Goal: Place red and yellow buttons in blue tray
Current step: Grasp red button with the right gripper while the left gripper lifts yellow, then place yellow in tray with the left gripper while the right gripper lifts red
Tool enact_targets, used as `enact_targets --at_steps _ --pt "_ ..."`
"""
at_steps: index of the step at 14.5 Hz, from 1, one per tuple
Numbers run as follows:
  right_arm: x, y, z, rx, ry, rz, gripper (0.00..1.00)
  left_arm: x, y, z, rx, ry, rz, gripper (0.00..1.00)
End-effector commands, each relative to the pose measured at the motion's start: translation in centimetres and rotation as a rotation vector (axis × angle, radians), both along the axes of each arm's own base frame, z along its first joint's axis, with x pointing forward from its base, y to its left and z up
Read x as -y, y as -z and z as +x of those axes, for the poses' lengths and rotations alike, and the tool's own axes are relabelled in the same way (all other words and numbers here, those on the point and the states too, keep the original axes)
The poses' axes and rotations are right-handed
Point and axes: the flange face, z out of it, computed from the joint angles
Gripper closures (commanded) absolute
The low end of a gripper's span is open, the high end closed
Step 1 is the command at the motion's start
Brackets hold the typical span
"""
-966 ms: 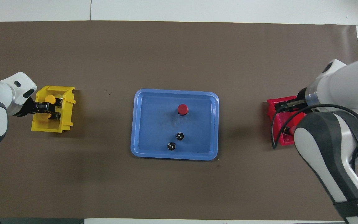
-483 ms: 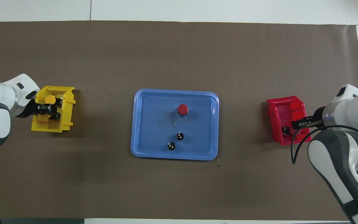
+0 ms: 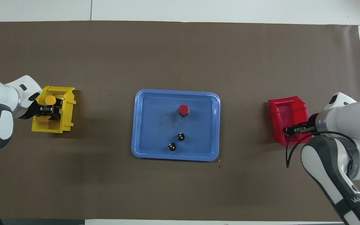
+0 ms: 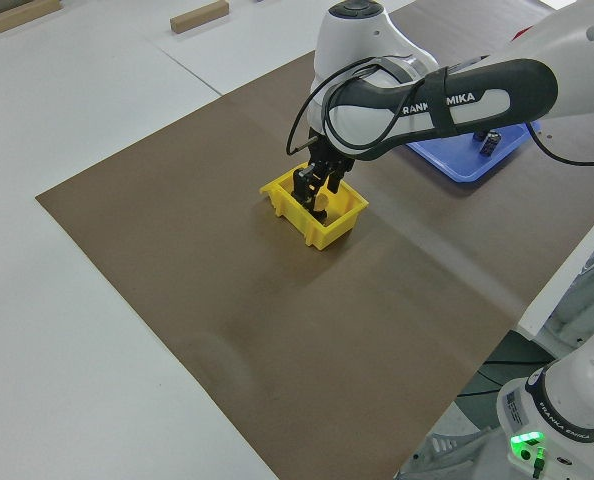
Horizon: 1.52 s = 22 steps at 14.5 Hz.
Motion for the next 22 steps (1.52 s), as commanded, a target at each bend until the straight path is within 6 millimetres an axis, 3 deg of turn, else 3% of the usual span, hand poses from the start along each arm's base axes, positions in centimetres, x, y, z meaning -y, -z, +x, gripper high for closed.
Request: enact_targets --at_steps 1,2,4,5,7,9,11,13,14,15,18,20,22 --pt "0.0 0.3 -1.3 0.005 -0.006 0.007 0.34 0.7 0.6 -0.7 0.027 0.020 -0.009 0.47" --pt "-0.1 0.3 -1.4 0.005 -0.008 0.007 0.34 0.5 0.6 -0.7 0.027 0.016 -0.009 0.57" --pt "-0.2 0.3 -1.4 0.003 -0.009 0.008 0.35 0.1 0.5 -0.6 0.028 0.010 -0.009 0.89" --pt "-0.2 0.3 -1.4 0.003 -0.012 0.008 0.37 0.2 0.3 -0.5 0.028 0.011 -0.008 0.95" --pt "-0.2 0.3 -1.5 0.002 -0.015 0.008 0.44 0.7 -0.1 -0.5 0.015 0.019 -0.008 0.98" --pt "-0.3 0.8 -2.0 -0.006 -0.017 0.008 0.46 0.6 -2.5 -0.3 -0.042 0.016 -0.006 0.99" --pt "-0.3 0.9 -2.2 -0.009 -0.017 0.008 0.51 0.7 -7.2 0.0 -0.093 0.013 -0.005 0.99" --pt "-0.3 0.9 -2.1 -0.006 -0.015 0.008 0.65 1.7 -12.0 0.7 -0.110 0.010 -0.022 0.99" --pt "-0.4 0.8 -2.0 -0.004 -0.015 0.006 0.76 4.0 -13.5 1.0 -0.111 0.024 -0.049 0.99" --pt "-0.4 0.4 -1.4 0.006 -0.016 0.006 0.83 7.5 -13.7 0.9 -0.105 0.023 -0.065 0.99" --pt "-0.6 -4.1 3.2 -0.018 -0.028 0.005 0.85 19.5 -13.4 -1.7 -0.079 -0.027 -0.116 0.99" --pt "-0.7 -7.3 5.9 -0.055 -0.028 0.007 0.85 25.1 -13.3 -3.1 -0.063 -0.021 -0.196 0.99" --pt "-2.9 -9.7 8.0 -0.056 -0.056 0.010 0.85 31.2 -11.2 -4.9 -0.055 -0.028 -0.195 0.99"
